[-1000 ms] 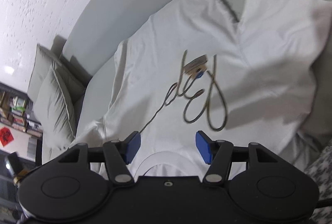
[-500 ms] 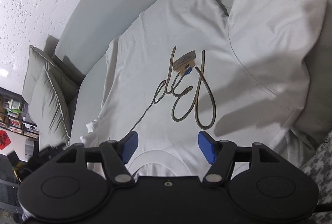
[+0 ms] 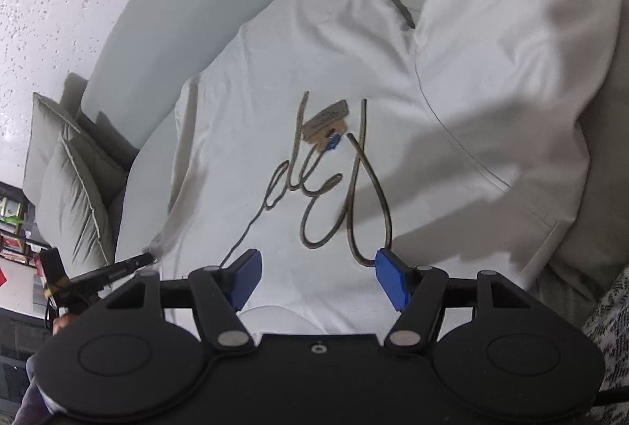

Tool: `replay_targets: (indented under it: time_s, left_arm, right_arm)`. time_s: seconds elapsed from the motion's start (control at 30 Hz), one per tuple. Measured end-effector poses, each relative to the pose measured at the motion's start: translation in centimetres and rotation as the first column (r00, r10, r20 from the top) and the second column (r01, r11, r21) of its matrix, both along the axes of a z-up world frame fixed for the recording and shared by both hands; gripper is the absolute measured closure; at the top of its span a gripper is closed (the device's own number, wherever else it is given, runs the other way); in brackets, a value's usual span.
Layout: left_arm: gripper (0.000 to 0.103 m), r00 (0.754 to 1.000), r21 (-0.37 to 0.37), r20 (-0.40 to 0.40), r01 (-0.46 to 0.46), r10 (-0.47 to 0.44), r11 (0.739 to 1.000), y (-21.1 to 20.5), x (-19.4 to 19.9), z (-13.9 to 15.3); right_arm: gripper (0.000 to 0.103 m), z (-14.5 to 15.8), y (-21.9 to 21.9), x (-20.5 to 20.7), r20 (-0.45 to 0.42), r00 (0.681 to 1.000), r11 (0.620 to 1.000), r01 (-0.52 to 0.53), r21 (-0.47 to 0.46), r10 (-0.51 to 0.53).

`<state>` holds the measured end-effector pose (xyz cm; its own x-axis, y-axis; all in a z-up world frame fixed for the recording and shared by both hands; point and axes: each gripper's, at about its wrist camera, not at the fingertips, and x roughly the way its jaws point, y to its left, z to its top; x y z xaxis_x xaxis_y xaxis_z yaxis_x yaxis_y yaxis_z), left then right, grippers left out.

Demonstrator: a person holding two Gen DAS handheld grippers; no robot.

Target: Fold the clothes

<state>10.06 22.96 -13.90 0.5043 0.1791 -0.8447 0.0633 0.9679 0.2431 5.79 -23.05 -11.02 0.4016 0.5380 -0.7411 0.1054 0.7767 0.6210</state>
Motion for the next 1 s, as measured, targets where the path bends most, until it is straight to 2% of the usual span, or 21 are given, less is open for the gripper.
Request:
replay_targets:
  time_s: [0.07,0.17,0.2,0.27,0.3,0.37,0.43,0.5,0.57,0.63,0.67,0.77,0.83,0.9,0.93,0.97,1.0]
  left_arm:
    - [0.103,0.999,0.128,0.045,0.004,-0.01,0.992,-1.3,-0.4,-0.2]
    - [0.103,0.992,0.343,0.108,-0.095,0.061,0.934,-2.0,-0.3,-0.9]
    - [0.103,0.991,0.386,0.091,-0.129,0.102,0.913,-1.7,0.1,-1.6]
    - [0.103,0.982,0.429,0.03,-0.179,0.184,0.886,-0.5,0.7,-3.1]
    - [0.103,0.978,0.437,0.029,-0.199,0.208,0.877,-0.1,0.6,-3.1]
    - [0.098,0.974,0.354,0.069,-0.224,0.214,0.908,-0.3,-1.0,-0.9]
    - [0.088,0.969,0.255,0.112,-0.242,0.22,0.936,-0.6,-2.7,1.7]
    - [0.087,0.961,0.154,0.154,-0.253,0.23,0.955,-0.9,-4.3,4.2]
    - [0.085,0.957,0.039,0.183,-0.237,0.226,0.971,-1.6,-6.0,6.4]
    - [0.084,0.965,-0.07,0.167,-0.191,0.201,0.979,-3.8,-6.9,6.6]
    - [0.084,0.969,-0.112,0.151,-0.178,0.194,0.978,-5.0,-7.2,6.2]
    - [0.081,0.978,-0.028,0.061,-0.197,0.199,0.98,-7.7,-7.3,4.4]
    - [0.08,0.978,0.039,-0.002,-0.207,0.207,0.978,-9.5,-7.4,3.1]
    - [0.079,0.974,0.106,-0.063,-0.212,0.219,0.972,-11.3,-7.4,1.8]
    - [0.079,0.97,0.14,-0.093,-0.212,0.226,0.967,-12.2,-7.4,1.2]
    - [0.079,0.968,0.135,-0.103,-0.213,0.227,0.968,-12.1,-7.9,1.4]
    - [0.079,0.968,0.119,-0.108,-0.213,0.226,0.97,-11.8,-8.5,1.9]
  right_arm:
    - [0.04,0.4,-0.2,-0.2,0.011,1.0,1.0,0.0,-0.008,0.0]
    - [0.04,0.9,-0.5,-0.5,0.027,1.0,1.0,0.001,-0.019,-0.001]
    - [0.04,1.1,-0.6,-0.5,0.032,0.999,1.0,0.001,-0.023,-0.001]
    - [0.039,1.4,-0.8,-0.7,0.043,0.999,1.0,0.002,-0.031,-0.001]
    - [0.039,1.6,-0.9,-0.8,0.049,0.999,0.999,0.002,-0.034,-0.001]
    - [0.039,2.0,-1.1,-1.0,0.059,0.998,0.999,0.003,-0.042,-0.001]
    - [0.039,2.3,-1.3,-1.2,0.07,0.998,0.999,0.004,-0.05,0.0]
    - [0.039,2.7,-1.5,-1.4,0.083,0.997,0.998,0.007,-0.06,-0.002]
    - [0.041,3.5,-2.3,-1.9,0.138,0.99,0.99,0.049,-0.129,-0.031]
    - [0.066,4.3,-3.1,-2.5,0.196,0.979,0.976,0.095,-0.194,-0.056]
    - [0.072,4.6,-3.4,-2.7,0.221,0.973,0.968,0.116,-0.222,-0.066]
    - [0.073,2.3,-3.0,-1.0,0.164,0.985,0.973,0.079,-0.218,-0.043]
    - [0.073,1.0,-1.6,-1.0,0.11,0.994,0.934,0.021,-0.355,0.019]
    - [0.062,-0.2,-0.4,-1.1,0.05,0.996,0.876,-0.038,-0.48,0.071]
    - [0.059,-0.1,-0.9,-1.5,0.041,0.997,0.858,-0.032,-0.512,0.062]
    - [0.064,0.1,-1.5,-1.9,0.033,0.998,0.841,-0.026,-0.541,0.052]
    - [0.075,0.5,-2.1,-2.3,0.021,0.999,0.84,-0.019,-0.543,0.036]
